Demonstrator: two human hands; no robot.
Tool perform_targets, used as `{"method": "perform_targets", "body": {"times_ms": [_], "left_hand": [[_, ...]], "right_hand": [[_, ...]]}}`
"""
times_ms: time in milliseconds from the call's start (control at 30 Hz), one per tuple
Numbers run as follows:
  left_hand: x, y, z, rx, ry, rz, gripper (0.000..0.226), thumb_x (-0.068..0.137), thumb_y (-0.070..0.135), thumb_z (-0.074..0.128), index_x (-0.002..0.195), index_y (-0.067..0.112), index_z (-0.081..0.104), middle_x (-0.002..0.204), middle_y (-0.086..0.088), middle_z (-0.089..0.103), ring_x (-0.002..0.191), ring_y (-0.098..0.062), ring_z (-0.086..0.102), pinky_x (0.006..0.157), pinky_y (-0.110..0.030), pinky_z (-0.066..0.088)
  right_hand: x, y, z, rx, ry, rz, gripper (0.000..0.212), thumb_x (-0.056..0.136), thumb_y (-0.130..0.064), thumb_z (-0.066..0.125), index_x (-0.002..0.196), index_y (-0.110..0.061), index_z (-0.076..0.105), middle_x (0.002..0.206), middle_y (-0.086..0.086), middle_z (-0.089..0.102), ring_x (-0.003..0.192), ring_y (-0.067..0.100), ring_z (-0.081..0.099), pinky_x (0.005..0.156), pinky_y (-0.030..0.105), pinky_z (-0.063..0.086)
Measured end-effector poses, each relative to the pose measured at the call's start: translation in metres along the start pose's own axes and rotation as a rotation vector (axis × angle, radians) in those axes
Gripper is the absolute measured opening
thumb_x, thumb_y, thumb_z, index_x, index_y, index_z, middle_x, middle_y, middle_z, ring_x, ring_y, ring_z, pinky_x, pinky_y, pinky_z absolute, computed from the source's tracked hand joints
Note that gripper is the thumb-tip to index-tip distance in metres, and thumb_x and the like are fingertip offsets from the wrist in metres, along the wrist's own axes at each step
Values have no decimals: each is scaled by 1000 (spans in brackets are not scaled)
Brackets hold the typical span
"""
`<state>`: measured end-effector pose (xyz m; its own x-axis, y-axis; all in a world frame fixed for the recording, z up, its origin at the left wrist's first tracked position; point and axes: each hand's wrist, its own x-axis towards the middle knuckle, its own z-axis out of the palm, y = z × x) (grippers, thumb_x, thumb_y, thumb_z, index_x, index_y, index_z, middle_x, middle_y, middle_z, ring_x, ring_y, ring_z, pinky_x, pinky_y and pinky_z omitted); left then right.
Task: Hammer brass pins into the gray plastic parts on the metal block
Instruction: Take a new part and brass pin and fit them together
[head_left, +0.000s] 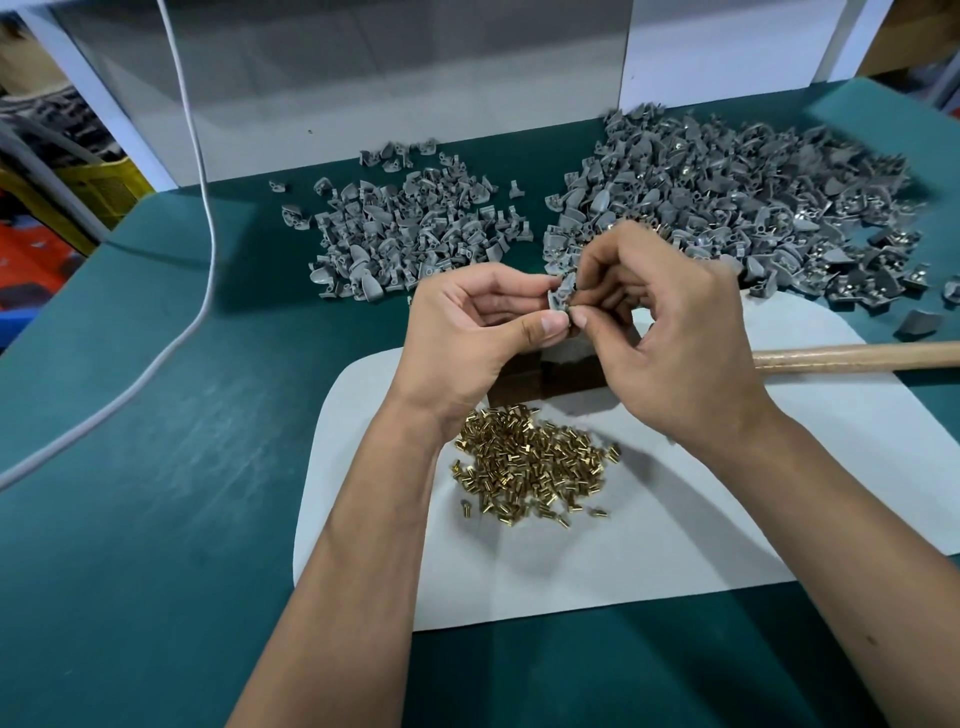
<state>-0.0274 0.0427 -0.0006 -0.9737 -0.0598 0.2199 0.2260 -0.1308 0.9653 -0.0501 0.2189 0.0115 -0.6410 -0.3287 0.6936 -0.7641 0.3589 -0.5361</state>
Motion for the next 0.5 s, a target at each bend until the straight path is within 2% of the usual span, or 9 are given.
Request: {"method": "perform_targets", "body": {"times_ms": [67,200,300,500], "left_hand": [[0,1,0,16,-8,18,27,64,2,85,89,9,77,83,-10,78,78,-17,74,73,-29,63],[0,1,2,90,-20,45,29,71,-14,81,87,9,76,80,-4,78,77,-14,74,76,-28,63],[0,2,4,124,-8,63,30,72,-17,80,87,9,75,78,-2,77,76,-12,72,78,-28,62],[1,-3,7,142,23,68,31,73,-16,81,91,9,76,83,-8,77,81,-16,73,83,-31,62]], "right_hand": [[1,0,-1,-22,-25,-15,24,80,9,70,94,-8,60,79,2,62,72,15,62,65,35,54],[3,0,-4,-62,-80,-15,30,79,10,70,98,-10,60,80,1,63,75,15,63,69,37,54],[3,0,-4,-68,-93,0,32,79,11,69,100,-11,60,79,0,63,76,13,63,71,37,54],[1,1,0,-87,-59,46,40,80,11,69,103,-17,51,79,-4,61,75,8,60,69,23,51]]}}
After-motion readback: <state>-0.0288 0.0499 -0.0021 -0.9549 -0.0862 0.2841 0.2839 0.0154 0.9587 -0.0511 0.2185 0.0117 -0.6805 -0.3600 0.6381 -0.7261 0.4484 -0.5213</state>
